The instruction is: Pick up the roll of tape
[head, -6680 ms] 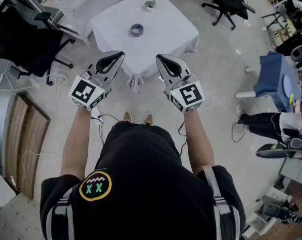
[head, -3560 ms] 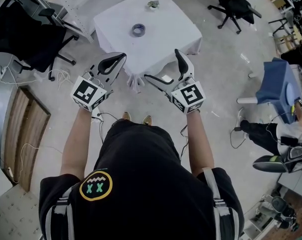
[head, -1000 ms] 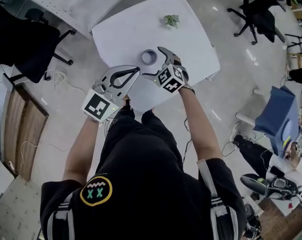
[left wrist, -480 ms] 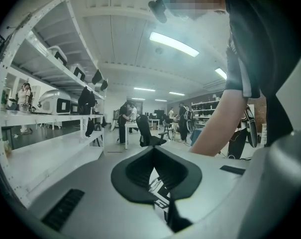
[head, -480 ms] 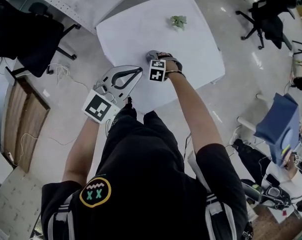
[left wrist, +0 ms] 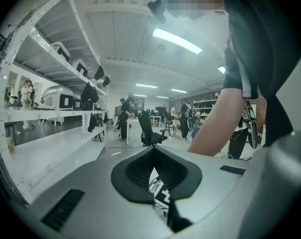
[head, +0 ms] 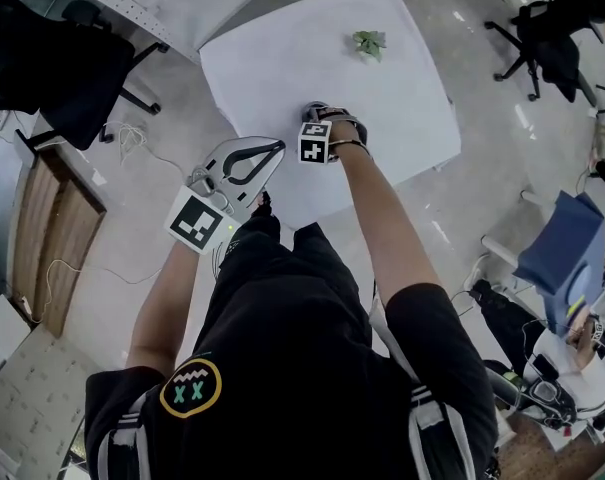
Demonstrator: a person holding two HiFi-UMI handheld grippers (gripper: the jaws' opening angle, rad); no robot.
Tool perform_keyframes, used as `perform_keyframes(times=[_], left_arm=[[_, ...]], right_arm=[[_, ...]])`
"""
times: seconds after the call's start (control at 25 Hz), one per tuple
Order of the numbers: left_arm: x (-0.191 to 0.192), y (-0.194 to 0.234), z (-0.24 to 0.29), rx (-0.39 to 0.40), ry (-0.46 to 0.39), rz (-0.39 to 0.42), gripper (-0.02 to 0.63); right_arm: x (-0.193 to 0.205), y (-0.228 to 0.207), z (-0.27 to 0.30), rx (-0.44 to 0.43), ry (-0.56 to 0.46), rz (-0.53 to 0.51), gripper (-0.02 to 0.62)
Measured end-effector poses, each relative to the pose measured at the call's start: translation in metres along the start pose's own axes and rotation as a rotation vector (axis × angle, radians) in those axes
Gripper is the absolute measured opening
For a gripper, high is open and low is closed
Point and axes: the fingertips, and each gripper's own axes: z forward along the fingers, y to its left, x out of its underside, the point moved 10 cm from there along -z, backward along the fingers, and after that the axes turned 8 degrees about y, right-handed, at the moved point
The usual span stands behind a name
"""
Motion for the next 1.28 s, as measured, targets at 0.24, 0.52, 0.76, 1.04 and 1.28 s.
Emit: perform_keyframes(times=[0.24, 0.52, 0.76, 1.04, 1.28], left_arm=[[0.003, 0.005, 0.004, 0.004, 0.005, -0.008, 0.017], [0.0, 0.006, 0.013, 0.014, -0.007, -0.007, 0.017], [-0.003, 0.008, 0.011, 0.003, -0.009, -0.011, 0.017], [-0.003, 0.008, 0.01, -0.005, -0.012, -0.019, 0.017], [-0.004, 0.007, 0.009, -0.003, -0.021, -0.017, 0.017]], right_arm=[[-0.001, -0.003, 0.003, -0.016, 0.014, -0.01, 0.495], [0.002, -0.003, 0.0, -0.013, -0.004, -0.078, 0.371], [0.001, -0.002, -0.004, -0.017, 0.001, -0.111, 0.245], [0.002, 0.003, -0.004, -0.015, 0.004, -0.138, 0.106], [0.009, 0.0, -0.017, 0.002, -0.068, -0.032, 0.075]])
